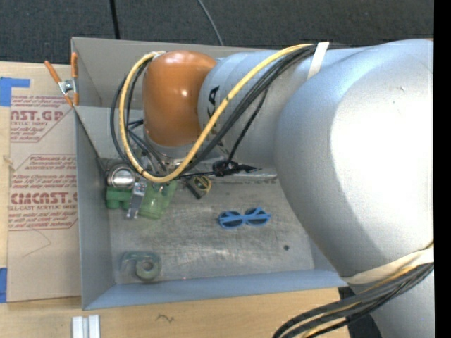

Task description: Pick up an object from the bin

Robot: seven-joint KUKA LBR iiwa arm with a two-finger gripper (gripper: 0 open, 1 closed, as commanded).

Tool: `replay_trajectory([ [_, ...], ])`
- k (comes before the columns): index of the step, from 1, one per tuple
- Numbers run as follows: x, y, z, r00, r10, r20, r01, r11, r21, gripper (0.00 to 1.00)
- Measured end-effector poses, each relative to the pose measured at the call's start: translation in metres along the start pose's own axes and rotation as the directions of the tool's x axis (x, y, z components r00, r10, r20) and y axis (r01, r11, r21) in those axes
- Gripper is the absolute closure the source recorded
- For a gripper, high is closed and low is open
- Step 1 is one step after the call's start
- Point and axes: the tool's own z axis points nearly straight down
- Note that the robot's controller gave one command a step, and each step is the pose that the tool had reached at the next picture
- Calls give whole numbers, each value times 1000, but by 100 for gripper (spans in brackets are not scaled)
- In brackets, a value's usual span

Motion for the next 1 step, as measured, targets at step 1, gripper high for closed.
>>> replay_trajectory([
  [1,-4,9,52,994,105,5,-105,994,-3,0],
])
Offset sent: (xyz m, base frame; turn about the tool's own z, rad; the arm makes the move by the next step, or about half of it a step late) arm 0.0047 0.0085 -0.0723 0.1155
